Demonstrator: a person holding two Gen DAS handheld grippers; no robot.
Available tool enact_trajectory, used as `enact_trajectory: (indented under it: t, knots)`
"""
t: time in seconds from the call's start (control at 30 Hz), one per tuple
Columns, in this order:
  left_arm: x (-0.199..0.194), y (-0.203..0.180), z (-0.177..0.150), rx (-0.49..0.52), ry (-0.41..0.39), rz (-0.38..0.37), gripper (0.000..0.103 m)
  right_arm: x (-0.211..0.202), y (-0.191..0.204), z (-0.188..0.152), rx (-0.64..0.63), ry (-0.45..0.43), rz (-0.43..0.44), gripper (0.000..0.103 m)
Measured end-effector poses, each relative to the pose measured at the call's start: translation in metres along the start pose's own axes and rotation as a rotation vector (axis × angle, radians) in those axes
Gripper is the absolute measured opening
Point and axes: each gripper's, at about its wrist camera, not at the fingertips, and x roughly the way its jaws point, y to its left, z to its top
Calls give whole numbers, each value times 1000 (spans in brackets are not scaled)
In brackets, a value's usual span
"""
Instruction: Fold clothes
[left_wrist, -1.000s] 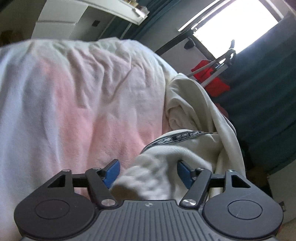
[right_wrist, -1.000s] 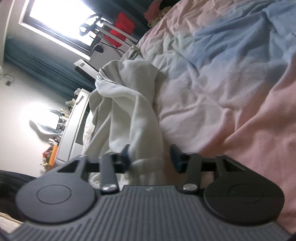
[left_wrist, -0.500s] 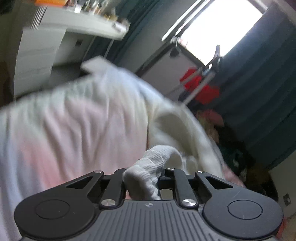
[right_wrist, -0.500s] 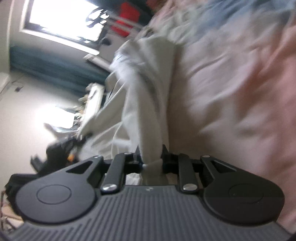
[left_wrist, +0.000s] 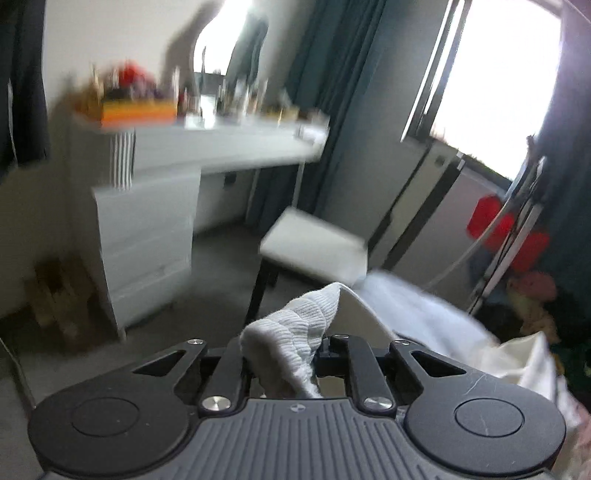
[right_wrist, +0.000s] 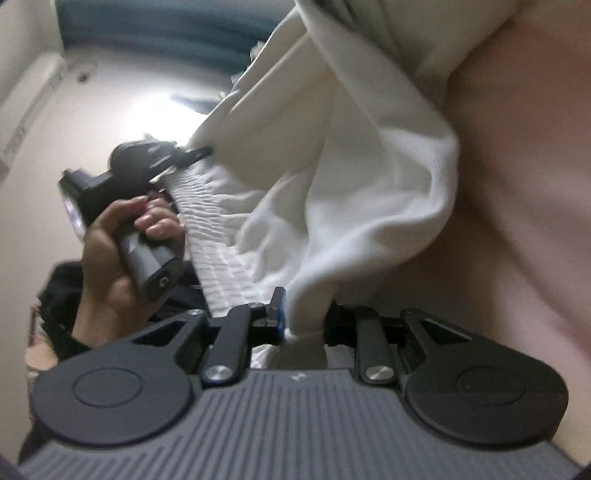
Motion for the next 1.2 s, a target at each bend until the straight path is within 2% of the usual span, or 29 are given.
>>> enact_trajectory:
  t: [0.1,0.17,0.23,0.27,0.3,0.37,0.4,0.43,0.57,0.73,0.97,1.07,1.2]
  knots:
    - [13,9,-6,0,37,-8,17,18,1,7,-38,52,-28,23]
    - [11,8,-8,21,45,-11,23,20,10,10,-89,77,-58,25]
    - [9,7,-10,42,53,-13,38,20,22,12,-147,102,-95,28]
    - [8,6,-11,52,57,-14,53,20,28,12,-177,113,-114,31]
    - [6,5,-11,63,61,-16,63,19,34,10,-214,119,-137,37]
    - [-1,4,-14,83,56,-14,68,12,46,6,-283,115,-177,62]
    - [-11,4,-17,89,39,-10,72,4,53,2,-318,101,-187,82]
    - [-23,2,-21,96,26,-11,73,-5,58,-3,-345,87,-188,87]
    - [-79,-16,-48,151,-15,-42,73,-40,81,-20,-461,30,-221,86]
    - [-153,-52,-94,179,-29,-155,73,-117,97,-32,-613,-131,-302,86]
    - [-255,-116,-177,284,-84,-340,74,-238,99,-33,-749,-422,-402,86]
    - [-279,-143,-212,329,-88,-410,74,-280,91,-34,-787,-525,-457,86]
    - [-289,-179,-239,380,-69,-463,74,-329,72,-27,-789,-600,-510,86]
